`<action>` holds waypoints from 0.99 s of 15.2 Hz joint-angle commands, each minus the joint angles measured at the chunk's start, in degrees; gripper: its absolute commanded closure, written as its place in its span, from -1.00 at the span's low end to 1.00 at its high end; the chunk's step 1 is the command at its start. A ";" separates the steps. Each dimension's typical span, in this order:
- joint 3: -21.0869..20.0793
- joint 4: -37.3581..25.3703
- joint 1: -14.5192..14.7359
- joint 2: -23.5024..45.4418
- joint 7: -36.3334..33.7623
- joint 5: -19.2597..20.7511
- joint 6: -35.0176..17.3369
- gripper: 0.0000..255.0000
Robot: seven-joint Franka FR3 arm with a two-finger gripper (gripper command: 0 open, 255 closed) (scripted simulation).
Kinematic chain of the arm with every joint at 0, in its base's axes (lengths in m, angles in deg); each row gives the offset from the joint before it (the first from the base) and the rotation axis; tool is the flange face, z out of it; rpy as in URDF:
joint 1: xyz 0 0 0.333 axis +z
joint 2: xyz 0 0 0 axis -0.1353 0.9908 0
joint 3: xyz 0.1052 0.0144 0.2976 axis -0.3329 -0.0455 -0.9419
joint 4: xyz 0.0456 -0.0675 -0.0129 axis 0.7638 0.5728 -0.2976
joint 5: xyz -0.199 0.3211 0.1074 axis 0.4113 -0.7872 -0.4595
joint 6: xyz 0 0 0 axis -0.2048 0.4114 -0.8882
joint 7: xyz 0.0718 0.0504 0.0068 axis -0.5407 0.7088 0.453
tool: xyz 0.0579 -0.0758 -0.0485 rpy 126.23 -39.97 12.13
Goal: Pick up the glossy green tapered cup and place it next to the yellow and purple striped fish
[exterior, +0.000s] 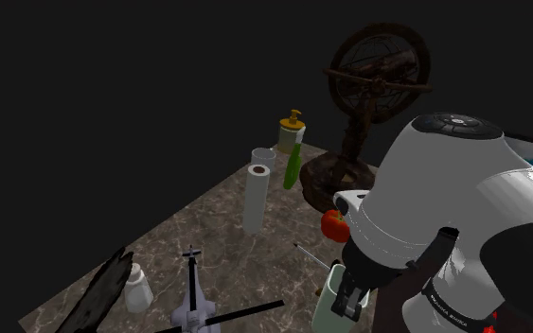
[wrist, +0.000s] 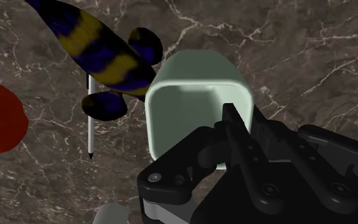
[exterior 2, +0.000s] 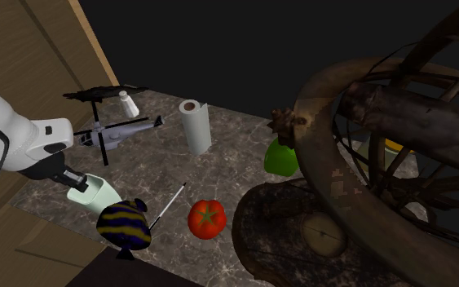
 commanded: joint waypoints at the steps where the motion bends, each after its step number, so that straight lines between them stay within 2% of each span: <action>1: 0.00 0.03 -0.01 0.00 0.00 0.02 0.02 -1.00; 6: -0.01 0.03 -0.01 0.01 0.00 0.01 0.01 -1.00; 10: 3.78 -4.82 0.12 -3.93 -0.32 2.55 8.81 -1.00; 15: 3.78 -4.82 0.12 -3.93 -0.33 2.56 8.81 -1.00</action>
